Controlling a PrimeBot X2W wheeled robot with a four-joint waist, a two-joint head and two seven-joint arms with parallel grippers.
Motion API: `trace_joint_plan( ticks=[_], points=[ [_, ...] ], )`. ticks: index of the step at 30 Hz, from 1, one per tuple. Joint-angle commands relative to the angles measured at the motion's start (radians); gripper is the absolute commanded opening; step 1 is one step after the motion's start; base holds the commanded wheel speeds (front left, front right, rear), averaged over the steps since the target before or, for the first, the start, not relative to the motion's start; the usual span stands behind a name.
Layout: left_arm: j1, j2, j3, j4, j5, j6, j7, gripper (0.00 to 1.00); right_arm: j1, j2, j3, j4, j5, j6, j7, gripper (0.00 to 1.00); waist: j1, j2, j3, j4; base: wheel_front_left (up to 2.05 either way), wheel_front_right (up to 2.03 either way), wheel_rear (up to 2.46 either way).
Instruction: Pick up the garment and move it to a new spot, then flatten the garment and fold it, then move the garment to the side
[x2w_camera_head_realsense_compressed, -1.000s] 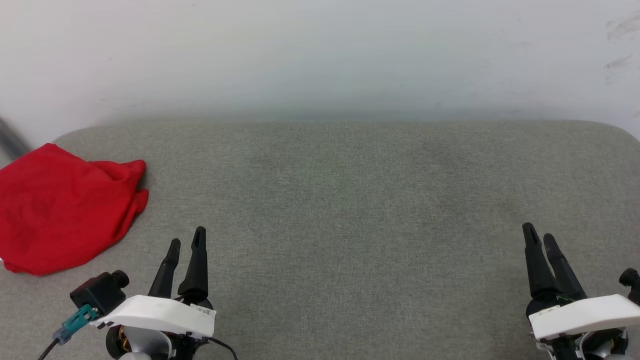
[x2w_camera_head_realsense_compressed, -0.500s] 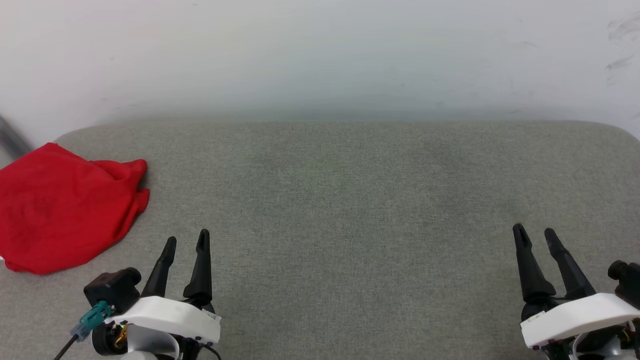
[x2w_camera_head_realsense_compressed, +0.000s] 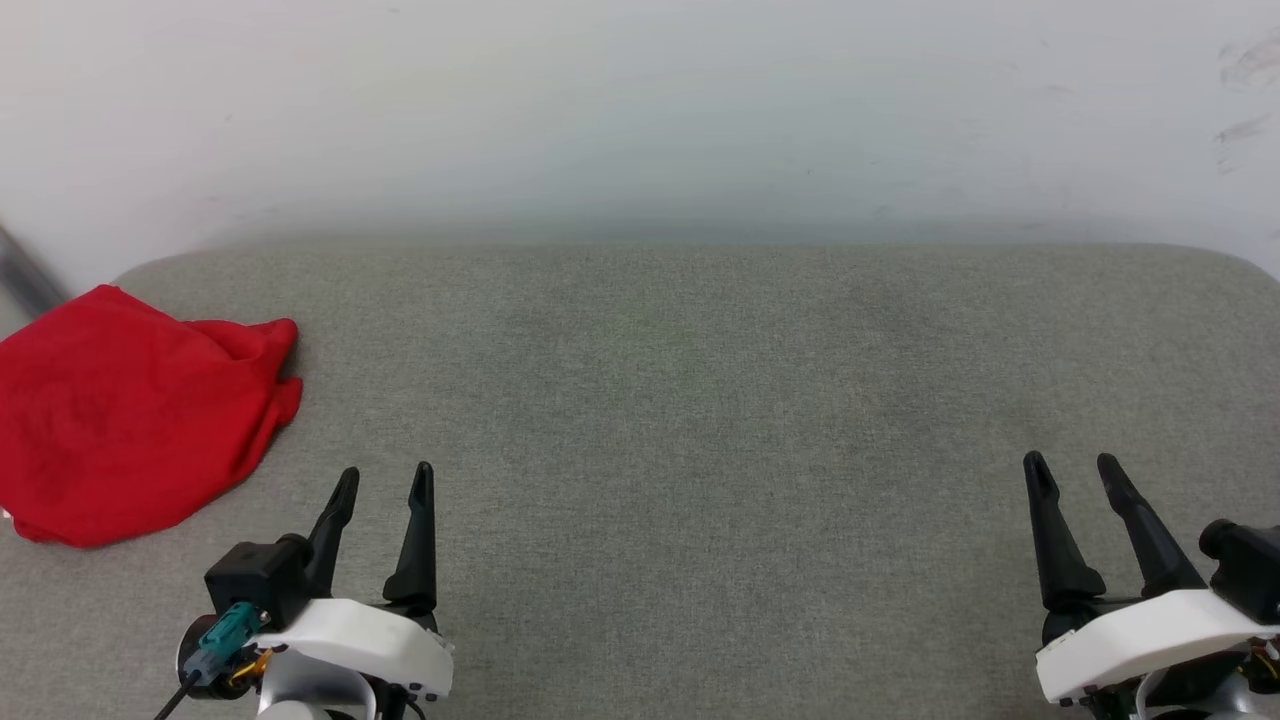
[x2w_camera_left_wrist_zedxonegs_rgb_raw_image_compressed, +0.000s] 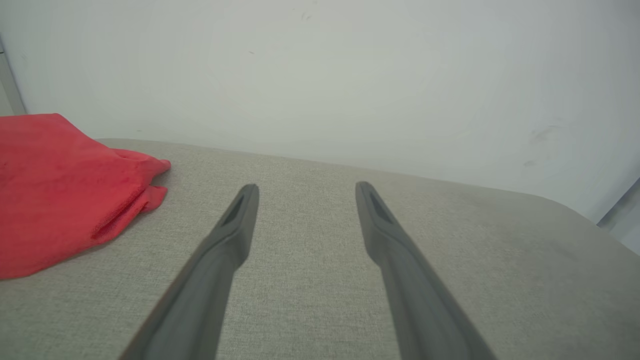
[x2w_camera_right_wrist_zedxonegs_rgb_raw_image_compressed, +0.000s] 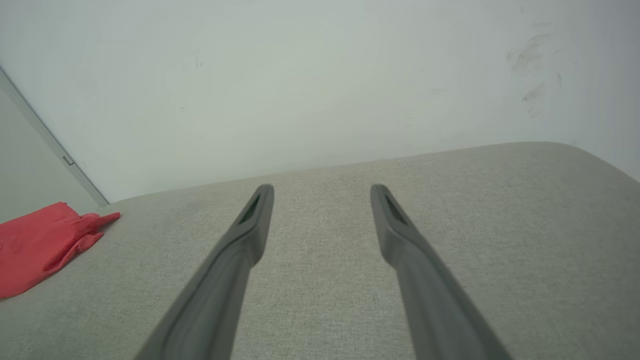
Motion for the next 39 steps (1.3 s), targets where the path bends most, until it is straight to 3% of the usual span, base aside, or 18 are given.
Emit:
trace_joint_plan(
  ticks=[1, 24, 39],
  points=[
    [-0.013, 0.009, -0.008, -0.005, 0.031, 0.007, -0.011, 1.0, 0.006, 0.002, -0.002, -0.017, -0.033, 0.0, -0.003, 1.0, 0.0, 0.0, 0.0, 0.0, 0.0, 0.0, 0.0],
    [-0.013, 0.007, -0.033, 0.019, 0.187, 0.025, -0.06, 1.0, 0.022, 0.018, -0.014, -0.061, -0.226, 0.0, 0.004, 1.0, 0.0, 0.0, -0.003, 0.006, 0.0, 0.0, 0.0],
    [-0.016, -0.01, -0.02, 0.041, 0.241, 0.016, -0.086, 1.0, 0.029, 0.022, -0.033, -0.07, -0.279, 0.0, -0.008, 1.0, 0.0, 0.0, -0.005, 0.008, 0.0, 0.0, 0.0]
  ],
)
